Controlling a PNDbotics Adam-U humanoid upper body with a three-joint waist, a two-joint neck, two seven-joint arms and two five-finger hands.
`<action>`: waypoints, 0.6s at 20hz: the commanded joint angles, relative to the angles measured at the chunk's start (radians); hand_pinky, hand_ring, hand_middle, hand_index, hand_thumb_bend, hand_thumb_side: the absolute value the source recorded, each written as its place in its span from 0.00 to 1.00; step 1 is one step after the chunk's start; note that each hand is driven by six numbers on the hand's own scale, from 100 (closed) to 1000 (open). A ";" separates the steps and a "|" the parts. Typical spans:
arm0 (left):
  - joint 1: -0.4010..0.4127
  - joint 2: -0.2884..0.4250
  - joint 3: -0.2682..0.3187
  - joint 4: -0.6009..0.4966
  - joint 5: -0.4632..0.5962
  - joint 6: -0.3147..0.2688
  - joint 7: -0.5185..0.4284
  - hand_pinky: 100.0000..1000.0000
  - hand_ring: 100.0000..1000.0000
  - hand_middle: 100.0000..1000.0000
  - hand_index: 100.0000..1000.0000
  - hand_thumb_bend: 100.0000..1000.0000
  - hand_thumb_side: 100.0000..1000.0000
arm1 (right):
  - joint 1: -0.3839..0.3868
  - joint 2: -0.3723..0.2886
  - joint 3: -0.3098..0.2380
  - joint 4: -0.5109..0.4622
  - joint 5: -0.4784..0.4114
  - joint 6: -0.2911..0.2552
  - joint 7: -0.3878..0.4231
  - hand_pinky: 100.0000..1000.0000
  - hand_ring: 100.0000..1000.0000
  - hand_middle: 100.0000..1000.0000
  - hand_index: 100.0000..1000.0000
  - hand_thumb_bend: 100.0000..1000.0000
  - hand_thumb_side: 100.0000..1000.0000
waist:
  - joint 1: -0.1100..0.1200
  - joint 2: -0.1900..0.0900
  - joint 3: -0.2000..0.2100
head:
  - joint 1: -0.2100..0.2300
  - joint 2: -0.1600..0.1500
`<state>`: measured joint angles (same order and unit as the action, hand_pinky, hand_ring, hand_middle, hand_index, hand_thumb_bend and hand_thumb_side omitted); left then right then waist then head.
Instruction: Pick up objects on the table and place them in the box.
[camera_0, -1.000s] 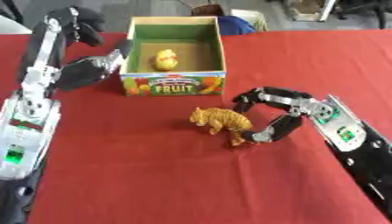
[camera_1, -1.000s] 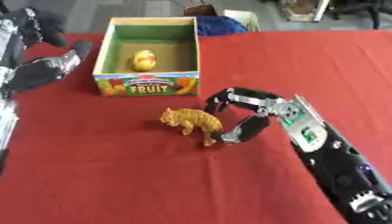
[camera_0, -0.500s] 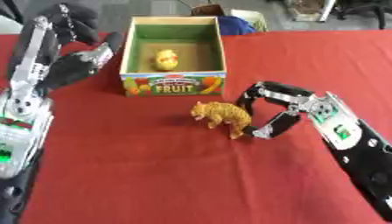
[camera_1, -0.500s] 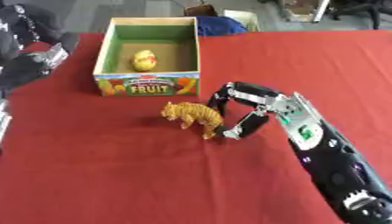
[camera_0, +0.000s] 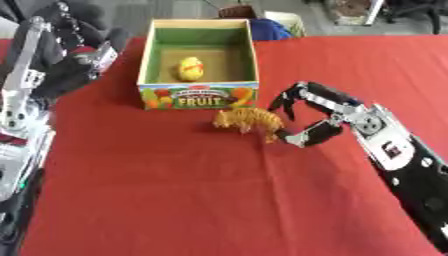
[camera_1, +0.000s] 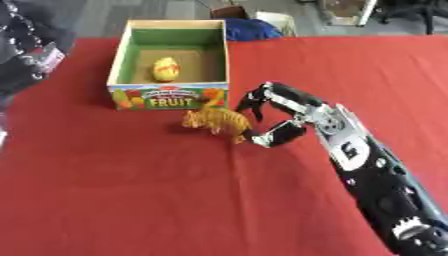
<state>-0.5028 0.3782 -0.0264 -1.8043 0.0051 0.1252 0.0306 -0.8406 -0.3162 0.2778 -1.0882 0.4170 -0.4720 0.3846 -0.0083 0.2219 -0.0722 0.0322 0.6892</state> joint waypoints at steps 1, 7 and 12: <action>-0.009 0.025 0.016 -0.024 0.005 -0.005 0.005 0.53 0.47 0.47 0.62 0.47 0.22 | -0.030 -0.039 -0.014 -0.034 -0.026 0.016 -0.026 0.63 0.71 0.26 0.35 0.05 0.00 | 0.000 -0.019 0.002 | -0.002 -0.014; -0.007 0.026 0.019 -0.030 0.006 -0.005 0.008 0.53 0.47 0.47 0.62 0.47 0.22 | -0.036 -0.050 -0.019 -0.034 -0.043 0.034 -0.034 0.64 0.75 0.32 0.42 0.10 0.00 | -0.003 -0.018 0.006 | -0.002 -0.017; -0.008 0.025 0.018 -0.033 0.006 -0.005 0.007 0.53 0.47 0.47 0.62 0.47 0.22 | -0.037 -0.037 0.040 -0.022 -0.027 -0.002 0.026 0.72 0.90 0.56 0.69 0.24 0.24 | -0.004 -0.017 0.011 | -0.006 -0.018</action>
<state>-0.5012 0.3788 -0.0195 -1.8166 0.0089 0.1226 0.0356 -0.8542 -0.3389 0.3076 -1.0990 0.3879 -0.4646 0.3969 -0.0138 0.2219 -0.0610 0.0307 0.6835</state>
